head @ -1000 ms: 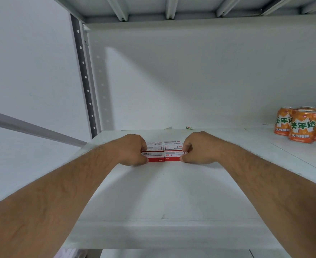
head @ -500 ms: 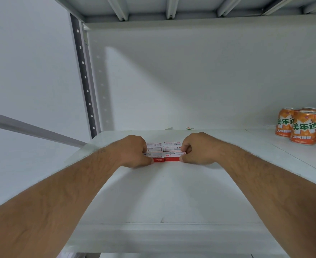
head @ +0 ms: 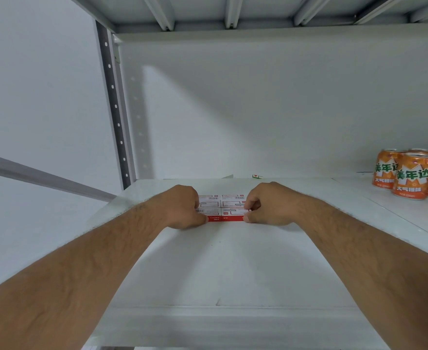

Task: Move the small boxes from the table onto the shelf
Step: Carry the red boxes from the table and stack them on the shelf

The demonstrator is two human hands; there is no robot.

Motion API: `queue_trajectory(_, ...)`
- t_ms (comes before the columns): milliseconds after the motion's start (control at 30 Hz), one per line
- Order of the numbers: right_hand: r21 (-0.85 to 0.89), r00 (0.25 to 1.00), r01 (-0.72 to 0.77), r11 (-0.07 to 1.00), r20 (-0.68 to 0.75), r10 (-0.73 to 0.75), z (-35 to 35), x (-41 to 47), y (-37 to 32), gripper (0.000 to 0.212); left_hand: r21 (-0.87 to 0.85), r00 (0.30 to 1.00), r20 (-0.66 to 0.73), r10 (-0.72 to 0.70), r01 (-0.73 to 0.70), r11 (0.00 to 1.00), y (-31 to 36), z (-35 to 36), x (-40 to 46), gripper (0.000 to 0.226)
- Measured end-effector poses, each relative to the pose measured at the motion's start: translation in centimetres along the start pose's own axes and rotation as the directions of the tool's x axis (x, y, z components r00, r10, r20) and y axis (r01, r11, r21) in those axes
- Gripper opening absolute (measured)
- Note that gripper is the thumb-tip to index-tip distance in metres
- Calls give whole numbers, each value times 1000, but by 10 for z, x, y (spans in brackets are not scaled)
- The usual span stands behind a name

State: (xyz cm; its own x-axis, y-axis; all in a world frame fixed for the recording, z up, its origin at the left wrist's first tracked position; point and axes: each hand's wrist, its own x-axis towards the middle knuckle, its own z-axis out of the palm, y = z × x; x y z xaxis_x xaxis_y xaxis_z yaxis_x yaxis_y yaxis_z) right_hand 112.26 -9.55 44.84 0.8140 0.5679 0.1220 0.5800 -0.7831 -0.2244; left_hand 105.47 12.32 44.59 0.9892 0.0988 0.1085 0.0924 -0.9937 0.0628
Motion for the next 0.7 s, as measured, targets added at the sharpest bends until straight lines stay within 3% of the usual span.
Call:
queue_trajectory(267,-10,1000,-13,1000,10,14,0,-2,-1,33,10,1000,-8,-19,19,1000,4,-4,-7,44)
queue_trajectory(467,-61,999,-47,997,-9,46,-7,-14,-2,50,-57,998,30,-52,54,997,-6,-12,-21,74)
queue_trajectory(567,-67,997,-73,995,-22,72,-9,-23,-8,59,-22,998,27,-54,55,998,-11,-17,-30,77)
queue_trajectory(700,-115,1000,-18,993,-11,17,-5,-34,-29,49,45,999,18,-41,40,998,-9,-18,-43,75)
